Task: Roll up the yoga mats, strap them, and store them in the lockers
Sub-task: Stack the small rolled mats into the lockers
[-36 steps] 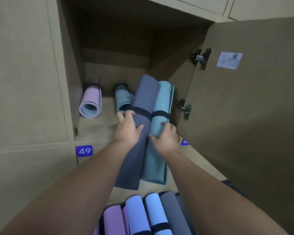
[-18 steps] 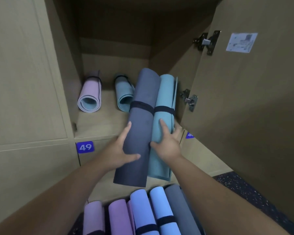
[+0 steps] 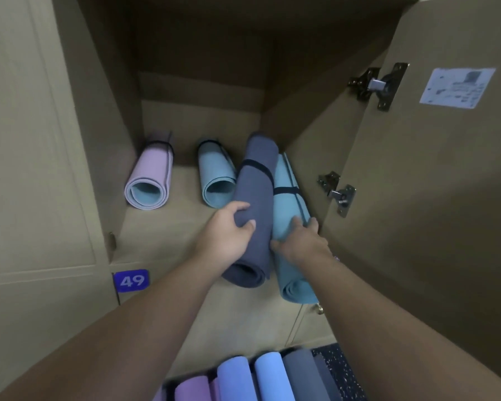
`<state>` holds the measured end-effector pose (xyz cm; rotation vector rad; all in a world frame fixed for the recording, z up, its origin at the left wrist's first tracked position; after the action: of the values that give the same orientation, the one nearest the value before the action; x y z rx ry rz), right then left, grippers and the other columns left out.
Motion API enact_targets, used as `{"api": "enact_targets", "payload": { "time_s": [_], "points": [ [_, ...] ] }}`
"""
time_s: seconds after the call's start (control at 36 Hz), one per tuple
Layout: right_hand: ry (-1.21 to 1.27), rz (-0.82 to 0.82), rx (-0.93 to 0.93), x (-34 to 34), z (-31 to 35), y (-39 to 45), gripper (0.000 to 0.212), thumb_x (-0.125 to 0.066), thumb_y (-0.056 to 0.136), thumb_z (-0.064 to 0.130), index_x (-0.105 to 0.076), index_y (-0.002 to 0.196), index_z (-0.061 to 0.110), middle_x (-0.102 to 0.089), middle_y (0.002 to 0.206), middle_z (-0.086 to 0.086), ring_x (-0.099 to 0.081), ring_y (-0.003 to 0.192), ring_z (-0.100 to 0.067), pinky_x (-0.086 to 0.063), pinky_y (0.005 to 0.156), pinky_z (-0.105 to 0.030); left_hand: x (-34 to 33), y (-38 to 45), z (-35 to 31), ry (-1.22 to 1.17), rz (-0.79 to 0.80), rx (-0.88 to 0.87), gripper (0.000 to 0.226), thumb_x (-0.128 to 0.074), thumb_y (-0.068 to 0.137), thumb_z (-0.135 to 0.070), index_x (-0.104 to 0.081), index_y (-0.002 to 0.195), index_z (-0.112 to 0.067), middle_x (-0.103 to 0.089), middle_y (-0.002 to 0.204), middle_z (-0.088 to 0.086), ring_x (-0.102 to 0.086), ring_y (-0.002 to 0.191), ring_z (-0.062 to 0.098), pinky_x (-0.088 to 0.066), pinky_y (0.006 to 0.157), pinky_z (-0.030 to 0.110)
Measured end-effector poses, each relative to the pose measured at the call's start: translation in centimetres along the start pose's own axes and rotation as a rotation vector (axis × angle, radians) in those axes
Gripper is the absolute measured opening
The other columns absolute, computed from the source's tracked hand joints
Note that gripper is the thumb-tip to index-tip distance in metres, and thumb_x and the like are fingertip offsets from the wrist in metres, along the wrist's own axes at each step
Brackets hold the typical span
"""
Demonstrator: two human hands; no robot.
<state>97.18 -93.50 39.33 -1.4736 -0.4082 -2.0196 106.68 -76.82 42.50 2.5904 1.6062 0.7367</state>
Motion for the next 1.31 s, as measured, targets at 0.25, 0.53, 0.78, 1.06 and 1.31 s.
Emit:
{"api": "enact_targets", "payload": {
  "time_s": [0.25,0.53,0.78,1.06,1.31],
  "points": [
    [-0.002,0.042,0.062,-1.0,-0.7,1.9,0.064,-0.053,0.09,0.038,-0.027,0.145,0.018,-0.022,0.147,-0.01,-0.044,0.124,-0.043,-0.039,0.1,-0.044,-1.8,4.1,-2.1,-0.012,-0.022,-0.024,0.042,-0.058,0.095,-0.025,-0.051,0.137,-0.024,-0.058,0.126,-0.004,-0.057,0.089,0.008,-0.05,0.095,0.033],
    [0.05,0.103,0.117,-0.5,-1.4,2.3,0.064,-0.054,0.082,0.052,-0.041,0.135,0.017,-0.034,0.145,-0.013,-0.046,0.124,-0.03,-0.04,0.101,-0.035,-5.3,5.6,-0.3,0.245,0.228,0.133,0.102,-0.071,0.073,-0.058,-0.01,0.153,-0.039,-0.015,0.157,0.007,-0.035,0.137,0.029,-0.031,0.113,0.036],
    [0.041,0.075,0.141,-0.6,-1.7,2.1,0.072,-0.058,0.089,0.054,-0.031,0.146,0.018,-0.021,0.154,-0.013,-0.042,0.131,-0.033,-0.041,0.103,-0.038,-3.8,5.0,3.7,-0.022,0.123,0.257,0.112,-0.07,0.052,-0.05,-0.018,0.15,-0.043,-0.041,0.146,0.001,-0.049,0.126,0.024,-0.042,0.106,0.038],
    [0.049,0.067,0.155,-0.5,-1.7,1.9,0.077,-0.056,0.09,0.055,-0.023,0.151,0.02,-0.016,0.157,-0.012,-0.04,0.133,-0.033,-0.039,0.102,-0.036,-0.1,5.0,2.2,0.278,-0.105,0.207,0.078,-0.06,0.084,-0.021,-0.023,0.15,-0.041,-0.032,0.145,0.011,-0.052,0.114,0.036,-0.044,0.101,0.036],
    [0.058,0.085,0.139,-0.7,-1.9,2.0,0.082,-0.054,0.09,0.057,-0.016,0.154,0.023,-0.01,0.159,-0.009,-0.038,0.134,-0.036,-0.041,0.103,-0.041,5.6,5.2,1.3,0.713,-0.207,0.211,0.077,-0.059,0.091,-0.026,-0.014,0.154,-0.028,-0.014,0.145,0.019,-0.051,0.111,0.046,-0.042,0.095,0.045]
  ]
}}
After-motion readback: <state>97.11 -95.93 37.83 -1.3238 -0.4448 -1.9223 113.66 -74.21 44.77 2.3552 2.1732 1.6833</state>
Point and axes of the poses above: each hand's wrist, its own y-axis towards the middle knuckle, its own x-axis out of the back of the hand, z = x × y, the point moved 10 cm from there along y, towards the middle knuckle
